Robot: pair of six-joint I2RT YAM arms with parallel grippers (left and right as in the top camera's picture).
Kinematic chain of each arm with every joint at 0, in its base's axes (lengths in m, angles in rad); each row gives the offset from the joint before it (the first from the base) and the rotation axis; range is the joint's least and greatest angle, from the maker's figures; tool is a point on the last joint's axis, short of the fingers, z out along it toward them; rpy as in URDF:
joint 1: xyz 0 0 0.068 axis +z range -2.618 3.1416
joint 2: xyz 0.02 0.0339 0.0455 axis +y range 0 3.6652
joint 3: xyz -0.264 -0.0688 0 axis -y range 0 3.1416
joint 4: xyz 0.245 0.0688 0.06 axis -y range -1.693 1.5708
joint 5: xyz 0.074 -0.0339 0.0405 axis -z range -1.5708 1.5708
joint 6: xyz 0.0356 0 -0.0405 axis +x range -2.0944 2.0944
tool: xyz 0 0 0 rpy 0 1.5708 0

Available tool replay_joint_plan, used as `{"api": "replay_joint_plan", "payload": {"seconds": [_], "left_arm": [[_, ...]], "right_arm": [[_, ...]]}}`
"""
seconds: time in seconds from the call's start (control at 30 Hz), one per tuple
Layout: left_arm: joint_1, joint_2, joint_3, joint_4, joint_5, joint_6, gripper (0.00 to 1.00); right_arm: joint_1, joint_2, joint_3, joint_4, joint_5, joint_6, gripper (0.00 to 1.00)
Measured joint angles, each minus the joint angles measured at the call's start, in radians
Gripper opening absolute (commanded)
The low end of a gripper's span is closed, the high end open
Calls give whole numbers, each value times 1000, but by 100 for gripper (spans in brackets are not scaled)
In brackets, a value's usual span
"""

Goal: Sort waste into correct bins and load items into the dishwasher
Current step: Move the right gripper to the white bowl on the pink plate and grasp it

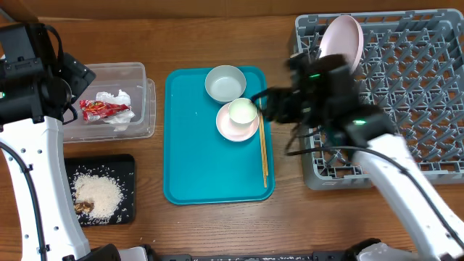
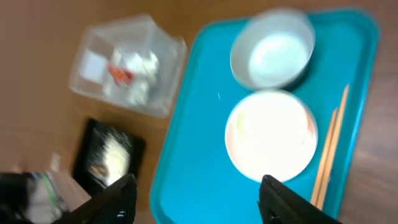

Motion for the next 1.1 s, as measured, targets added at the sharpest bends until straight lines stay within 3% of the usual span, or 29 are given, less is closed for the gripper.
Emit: {"api": "replay_joint_plan", "payload": {"seconds": [0.17,0.4,0.8,1.0,1.1], "left_arm": [[0,0,0,0,0,0,100],[0,0,0,0,0,0,100],[0,0,0,0,0,0,100],[0,0,0,0,0,0,100],[0,0,0,0,0,0,100]], "right_arm": [[115,98,0,-4,118,0,62],[142,156,56,-130,179,-21,59],[145,211,441,-454,188,-76,60],[154,348,479,-379,189,-98,70],[172,417,479,-327,220,-98,70]]}}
